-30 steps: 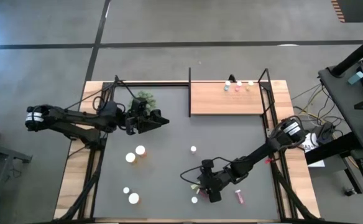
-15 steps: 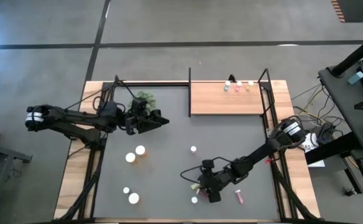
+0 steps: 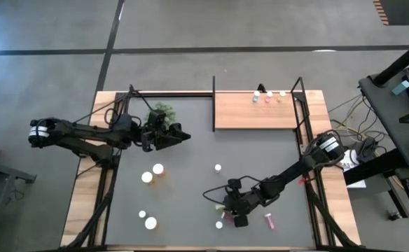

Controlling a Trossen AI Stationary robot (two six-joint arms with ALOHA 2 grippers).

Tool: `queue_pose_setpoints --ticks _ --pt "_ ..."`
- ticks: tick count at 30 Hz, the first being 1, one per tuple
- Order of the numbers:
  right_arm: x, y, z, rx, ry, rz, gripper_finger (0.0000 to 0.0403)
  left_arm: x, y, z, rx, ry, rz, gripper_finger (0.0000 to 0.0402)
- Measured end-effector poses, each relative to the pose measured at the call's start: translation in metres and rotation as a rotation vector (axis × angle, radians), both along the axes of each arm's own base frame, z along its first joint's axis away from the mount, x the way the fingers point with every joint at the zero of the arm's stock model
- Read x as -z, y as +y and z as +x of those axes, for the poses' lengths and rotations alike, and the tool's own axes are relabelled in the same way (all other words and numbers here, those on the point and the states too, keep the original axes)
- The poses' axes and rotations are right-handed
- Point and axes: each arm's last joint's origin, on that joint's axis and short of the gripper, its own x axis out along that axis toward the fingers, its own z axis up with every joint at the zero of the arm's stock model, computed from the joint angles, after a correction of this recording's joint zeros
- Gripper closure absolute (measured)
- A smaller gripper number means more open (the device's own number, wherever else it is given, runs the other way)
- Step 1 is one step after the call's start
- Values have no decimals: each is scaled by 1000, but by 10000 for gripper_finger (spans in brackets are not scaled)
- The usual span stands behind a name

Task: Pick and place medicine bottles onto shelf by color
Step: Put the top yellow pill bottle on the shelf aligned with the other yellow pill bottle

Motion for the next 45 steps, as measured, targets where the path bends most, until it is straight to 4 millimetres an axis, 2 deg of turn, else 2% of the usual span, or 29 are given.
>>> queue_pose_setpoints --ticks 5,9,12,15,22,25,28,32,36,45 --pt "-5 -2 -4 8 29 4 294 0 0 0 0 0 0 157" --pt "-28 -10 -17 12 91 -21 295 1 0 0 8 7 4 157" --pt "-63 -21 -28 47 135 -33 295 5 -1 2 11 48 20 157" --pt "-107 -33 -34 89 122 -19 295 13 -2 5 1 129 56 157" --pt "-215 -70 -31 371 -116 111 296 29 -3 20 -1 213 89 157" --pt "-249 -83 -26 442 -212 120 296 39 -3 29 13 266 54 157" --pt "-273 -92 -18 445 -260 97 296 45 -3 38 33 293 -7 157" --pt "-291 -98 -6 421 -287 43 296 38 -3 45 37 158 -8 157" --pt "-297 -99 4 410 -265 4 296 29 -2 45 53 54 -40 157" --pt "-291 -97 34 365 -237 -84 296 35 -1 48 61 101 -48 157"
